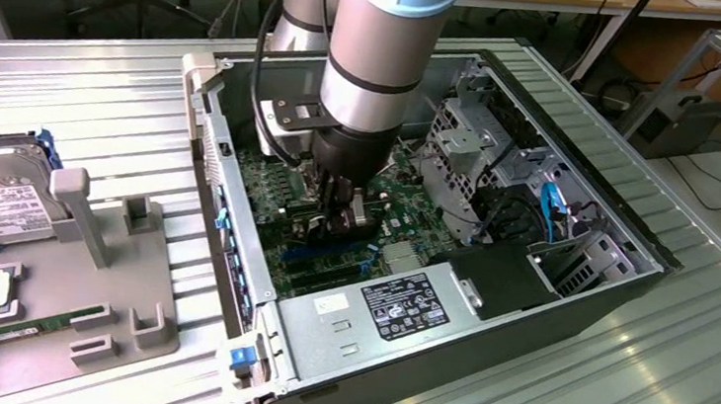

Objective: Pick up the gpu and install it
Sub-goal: 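Insert the gpu into the slot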

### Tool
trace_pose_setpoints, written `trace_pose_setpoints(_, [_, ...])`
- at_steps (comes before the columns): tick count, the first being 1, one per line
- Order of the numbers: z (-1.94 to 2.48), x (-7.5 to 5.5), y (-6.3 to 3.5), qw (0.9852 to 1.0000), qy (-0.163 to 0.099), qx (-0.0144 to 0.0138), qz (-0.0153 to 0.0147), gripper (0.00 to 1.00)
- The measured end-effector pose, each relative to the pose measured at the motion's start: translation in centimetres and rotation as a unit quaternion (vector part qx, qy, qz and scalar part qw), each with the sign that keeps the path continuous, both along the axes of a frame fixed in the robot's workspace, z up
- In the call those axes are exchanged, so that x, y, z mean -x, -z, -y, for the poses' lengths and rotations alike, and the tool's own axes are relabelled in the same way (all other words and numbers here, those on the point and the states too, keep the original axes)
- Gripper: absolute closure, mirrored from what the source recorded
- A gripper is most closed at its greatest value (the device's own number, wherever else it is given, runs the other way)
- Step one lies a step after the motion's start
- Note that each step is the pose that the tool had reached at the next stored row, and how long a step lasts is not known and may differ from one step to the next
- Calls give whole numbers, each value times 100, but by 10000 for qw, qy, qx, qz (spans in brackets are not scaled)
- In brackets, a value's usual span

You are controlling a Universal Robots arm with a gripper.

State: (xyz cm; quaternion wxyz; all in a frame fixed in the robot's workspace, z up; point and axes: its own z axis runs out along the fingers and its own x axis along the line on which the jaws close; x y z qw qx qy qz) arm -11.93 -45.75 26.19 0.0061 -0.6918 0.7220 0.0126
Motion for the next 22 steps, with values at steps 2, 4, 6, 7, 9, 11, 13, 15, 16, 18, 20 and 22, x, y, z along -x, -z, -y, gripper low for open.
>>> trace_pose_setpoints(2, [-1,-7,-5,10000,1,-1,1,74])
trace_pose_setpoints(4, [0,-9,-6,10000,5,0,0,74])
trace_pose_setpoints(6, [1,-10,-6,10000,7,1,-1,74])
trace_pose_setpoints(7, [1,-10,-5,10000,7,1,-1,74])
trace_pose_setpoints(9, [1,-10,-2,10000,9,1,-1,74])
trace_pose_setpoints(11, [1,-10,-1,10000,9,1,-1,74])
trace_pose_setpoints(13, [2,-11,2,10000,9,0,0,74])
trace_pose_setpoints(15, [3,-11,4,10000,9,0,0,74])
trace_pose_setpoints(16, [6,-11,5,10000,9,0,-1,74])
trace_pose_setpoints(18, [15,-11,5,10000,9,1,-1,74])
trace_pose_setpoints(20, [19,-9,5,10000,9,2,-1,74])
trace_pose_setpoints(22, [21,-2,5,10000,9,2,-1,74])
